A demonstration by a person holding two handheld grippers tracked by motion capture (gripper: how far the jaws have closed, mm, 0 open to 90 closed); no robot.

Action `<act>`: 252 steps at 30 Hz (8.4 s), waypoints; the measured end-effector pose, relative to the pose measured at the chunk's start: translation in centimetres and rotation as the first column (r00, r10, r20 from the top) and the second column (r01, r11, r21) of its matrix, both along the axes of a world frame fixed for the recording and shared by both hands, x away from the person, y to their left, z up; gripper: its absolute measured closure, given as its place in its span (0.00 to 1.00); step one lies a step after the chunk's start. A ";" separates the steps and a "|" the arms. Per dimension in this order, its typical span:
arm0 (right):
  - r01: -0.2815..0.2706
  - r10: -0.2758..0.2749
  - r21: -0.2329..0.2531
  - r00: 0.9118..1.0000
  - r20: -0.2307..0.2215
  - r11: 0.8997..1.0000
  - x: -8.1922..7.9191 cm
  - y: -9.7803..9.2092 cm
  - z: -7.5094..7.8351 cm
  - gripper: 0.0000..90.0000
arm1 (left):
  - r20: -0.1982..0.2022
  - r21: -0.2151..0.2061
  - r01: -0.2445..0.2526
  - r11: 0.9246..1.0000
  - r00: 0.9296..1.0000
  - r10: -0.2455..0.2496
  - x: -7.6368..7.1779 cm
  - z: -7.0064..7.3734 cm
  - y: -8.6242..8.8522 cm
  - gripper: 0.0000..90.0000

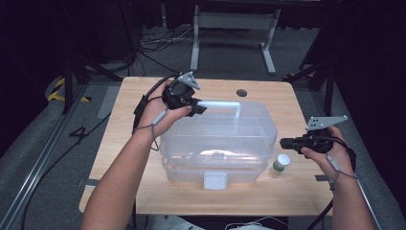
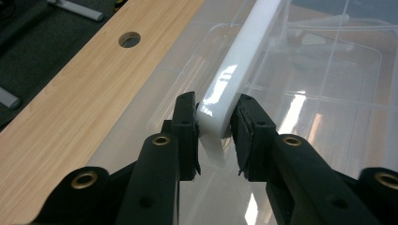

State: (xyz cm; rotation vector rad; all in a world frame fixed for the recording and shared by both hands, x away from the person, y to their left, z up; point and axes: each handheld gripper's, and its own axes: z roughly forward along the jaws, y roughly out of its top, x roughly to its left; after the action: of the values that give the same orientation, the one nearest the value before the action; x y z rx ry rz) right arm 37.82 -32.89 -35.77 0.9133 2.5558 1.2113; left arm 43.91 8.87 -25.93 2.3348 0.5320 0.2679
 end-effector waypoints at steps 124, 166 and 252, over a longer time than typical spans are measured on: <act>-0.010 -0.045 0.261 0.977 0.207 0.965 2.2 3.6 3.0 1.00 | -0.036 -0.309 -0.184 0.933 0.983 0.182 -8.5 -3.8 10.5 0.57; 0.002 -0.058 0.241 0.973 0.225 0.970 0.7 3.1 2.7 1.00 | 0.067 -0.412 -0.278 0.868 0.941 0.333 -6.6 -5.8 9.0 1.00; 0.252 -0.383 0.329 0.815 0.435 0.910 2.5 6.7 3.4 0.59 | -0.088 -0.292 -0.091 0.952 0.994 0.068 -12.0 -11.1 9.8 0.78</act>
State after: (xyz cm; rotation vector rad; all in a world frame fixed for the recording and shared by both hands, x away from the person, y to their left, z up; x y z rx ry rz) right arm 40.27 -26.20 -32.33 0.8936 1.7907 1.4612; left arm 31.93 18.70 -37.02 2.0414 0.6579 0.1258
